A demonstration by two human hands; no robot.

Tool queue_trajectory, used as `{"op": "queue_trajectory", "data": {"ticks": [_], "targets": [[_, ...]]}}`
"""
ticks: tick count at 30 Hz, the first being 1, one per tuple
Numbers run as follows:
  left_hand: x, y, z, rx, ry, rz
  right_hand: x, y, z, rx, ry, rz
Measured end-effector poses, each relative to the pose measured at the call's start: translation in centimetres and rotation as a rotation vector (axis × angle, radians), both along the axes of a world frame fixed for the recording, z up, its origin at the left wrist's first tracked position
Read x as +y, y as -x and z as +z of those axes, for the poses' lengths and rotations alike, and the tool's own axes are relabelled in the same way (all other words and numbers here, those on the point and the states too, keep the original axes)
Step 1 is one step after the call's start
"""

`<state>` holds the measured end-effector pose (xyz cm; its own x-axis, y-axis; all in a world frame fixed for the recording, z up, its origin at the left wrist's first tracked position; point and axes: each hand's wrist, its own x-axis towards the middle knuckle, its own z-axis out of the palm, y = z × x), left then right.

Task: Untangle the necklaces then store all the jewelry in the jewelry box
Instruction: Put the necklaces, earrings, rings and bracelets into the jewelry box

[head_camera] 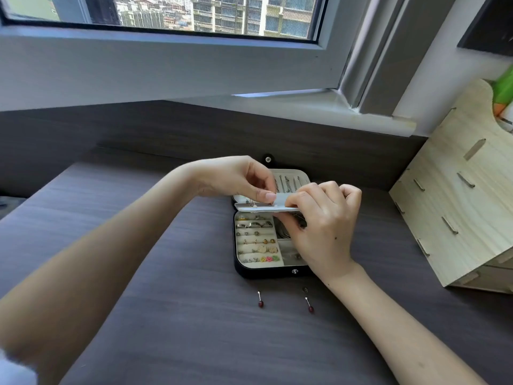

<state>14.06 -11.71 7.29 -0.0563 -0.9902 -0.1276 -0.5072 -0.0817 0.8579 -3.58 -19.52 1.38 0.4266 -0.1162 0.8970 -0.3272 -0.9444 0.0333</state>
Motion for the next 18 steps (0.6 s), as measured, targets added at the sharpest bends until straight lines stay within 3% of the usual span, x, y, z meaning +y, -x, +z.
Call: {"op": "queue_trajectory", "data": {"ticks": [7, 18], "targets": [[-1.2, 0.7, 2.6, -0.439, -0.024, -0.088, 0.1, 0.0, 0.0, -0.006, 0.009, -0.009], [-2.2, 1.4, 3.1, -0.605, -0.084, -0.151, 0.3, 0.1, 0.0, -0.006, 0.053, -0.016]]}}
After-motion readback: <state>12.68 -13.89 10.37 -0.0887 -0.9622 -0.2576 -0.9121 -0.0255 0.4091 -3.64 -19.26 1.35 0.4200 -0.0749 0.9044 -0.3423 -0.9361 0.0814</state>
